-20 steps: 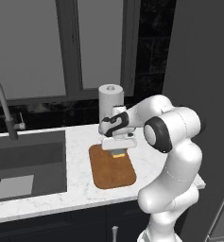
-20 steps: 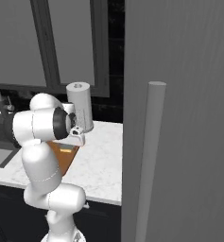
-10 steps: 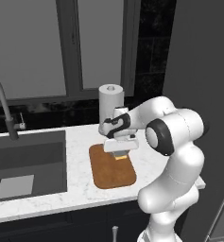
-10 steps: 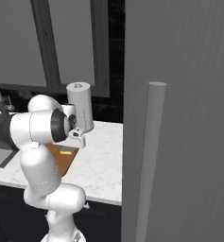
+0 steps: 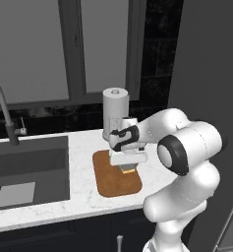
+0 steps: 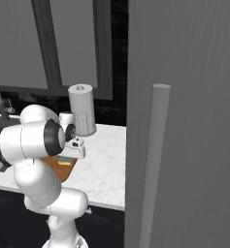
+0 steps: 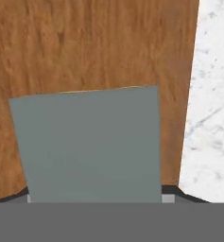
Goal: Pick up the sponge from the counter and clean the cutting board by briefly scrubbing or pressing down on the cutting board. Once finished, release the sponge.
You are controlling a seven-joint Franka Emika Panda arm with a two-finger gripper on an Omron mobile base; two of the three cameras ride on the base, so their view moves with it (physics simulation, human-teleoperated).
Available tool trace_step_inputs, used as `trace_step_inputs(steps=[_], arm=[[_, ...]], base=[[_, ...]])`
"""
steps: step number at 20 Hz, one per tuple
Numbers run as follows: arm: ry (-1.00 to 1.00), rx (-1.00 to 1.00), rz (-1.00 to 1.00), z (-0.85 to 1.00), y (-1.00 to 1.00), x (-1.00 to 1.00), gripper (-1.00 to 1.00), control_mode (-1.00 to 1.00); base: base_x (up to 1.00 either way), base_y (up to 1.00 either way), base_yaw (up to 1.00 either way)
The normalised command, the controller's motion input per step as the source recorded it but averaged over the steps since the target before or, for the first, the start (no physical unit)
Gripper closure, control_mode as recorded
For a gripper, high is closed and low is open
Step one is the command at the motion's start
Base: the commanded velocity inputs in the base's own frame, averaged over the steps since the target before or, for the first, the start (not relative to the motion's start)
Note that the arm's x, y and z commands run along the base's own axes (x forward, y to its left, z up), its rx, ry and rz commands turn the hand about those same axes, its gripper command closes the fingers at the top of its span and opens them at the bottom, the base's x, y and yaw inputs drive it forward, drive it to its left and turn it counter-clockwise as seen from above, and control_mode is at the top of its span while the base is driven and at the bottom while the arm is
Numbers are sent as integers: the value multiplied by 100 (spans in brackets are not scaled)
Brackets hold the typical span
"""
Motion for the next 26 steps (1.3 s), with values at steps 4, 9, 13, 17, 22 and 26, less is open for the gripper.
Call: trace_step_inputs(steps=[4, 9, 13, 17, 22, 26], arm=[[12, 0, 1, -19, 38, 5, 100, -100], [2, 0, 6, -5, 78, -4, 100, -100], [0, 0, 2, -11, 87, -18, 100, -100], [0, 0, 1, -7, 75, -12, 100, -100], [0, 0, 0, -7, 40, -36, 100, -100], [-2, 0, 0, -11, 0, -68, 100, -100]], base=[[0, 0, 0], [0, 0, 0], [0, 0, 0], [0, 0, 0], [0, 0, 0], [0, 0, 0]])
